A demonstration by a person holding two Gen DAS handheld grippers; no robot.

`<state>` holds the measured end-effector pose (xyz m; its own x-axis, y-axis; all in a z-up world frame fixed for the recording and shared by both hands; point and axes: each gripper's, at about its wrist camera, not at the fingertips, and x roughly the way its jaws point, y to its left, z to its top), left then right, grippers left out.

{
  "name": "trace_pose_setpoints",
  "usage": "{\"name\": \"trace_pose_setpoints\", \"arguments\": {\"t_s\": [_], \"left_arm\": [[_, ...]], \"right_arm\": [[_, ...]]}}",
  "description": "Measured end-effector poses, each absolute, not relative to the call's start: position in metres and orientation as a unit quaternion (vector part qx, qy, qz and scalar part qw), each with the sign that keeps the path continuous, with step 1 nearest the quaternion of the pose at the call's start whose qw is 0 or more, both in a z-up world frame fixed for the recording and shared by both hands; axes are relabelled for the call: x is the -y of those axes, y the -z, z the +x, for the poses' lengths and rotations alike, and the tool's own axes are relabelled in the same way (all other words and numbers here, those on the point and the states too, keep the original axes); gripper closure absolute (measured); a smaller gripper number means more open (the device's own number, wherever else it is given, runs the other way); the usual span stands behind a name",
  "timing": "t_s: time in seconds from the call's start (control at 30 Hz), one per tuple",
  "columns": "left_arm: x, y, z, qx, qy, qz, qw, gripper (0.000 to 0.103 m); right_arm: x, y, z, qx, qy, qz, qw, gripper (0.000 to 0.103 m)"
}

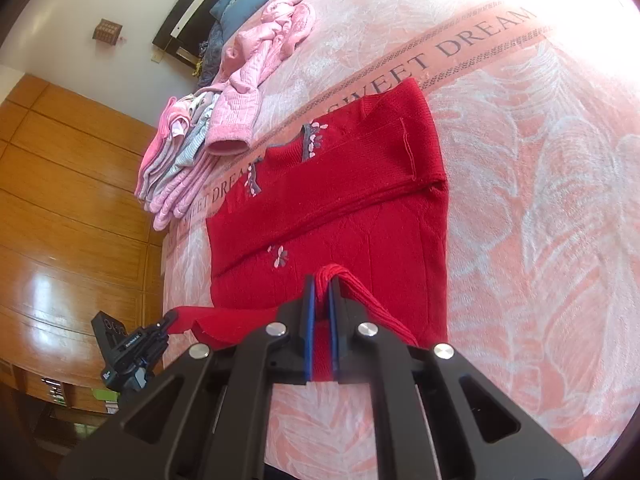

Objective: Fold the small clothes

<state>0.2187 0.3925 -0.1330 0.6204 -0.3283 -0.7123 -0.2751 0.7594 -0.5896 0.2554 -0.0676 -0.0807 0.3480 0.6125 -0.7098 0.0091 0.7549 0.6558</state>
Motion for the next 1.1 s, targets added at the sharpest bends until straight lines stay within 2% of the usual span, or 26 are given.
{"name": "trace_pose_setpoints", "arguments": {"t_s": [0.33,0.5,0.63,0.7,0.77,0.83,0.97,1.1], "left_arm": [[-0.409,0.182,0.284,-0.45,0.024,-0.354,0.819,0.095],[-0.423,0.205,0.3,-0.46,0.045,-0.4,0.792,0.088],[-0.446,0.201,0.299,-0.449,0.085,-0.446,0.77,0.085],[-0.459,0.194,0.296,-0.439,0.09,-0.439,0.779,0.074],[-0.475,0.186,0.29,-0.42,0.077,-0.435,0.792,0.07],[-0.491,0.183,0.284,-0.401,0.069,-0.446,0.797,0.07],[-0.491,0.174,0.289,-0.396,0.067,-0.408,0.82,0.07],[-0.459,0.168,0.31,-0.43,0.079,-0.31,0.844,0.069]], "right_arm": [[0.076,0.153,0.318,-0.549,-0.178,0.343,0.741,0.099],[0.077,0.178,0.335,-0.553,-0.176,0.351,0.735,0.097],[0.085,0.184,0.343,-0.545,-0.17,0.354,0.741,0.091],[0.094,0.18,0.346,-0.538,-0.159,0.355,0.748,0.073],[0.103,0.172,0.347,-0.524,-0.152,0.354,0.76,0.071],[0.109,0.163,0.348,-0.514,-0.153,0.348,0.769,0.071],[0.107,0.151,0.349,-0.504,-0.163,0.335,0.779,0.071],[0.089,0.148,0.351,-0.509,-0.182,0.311,0.782,0.07]]}}
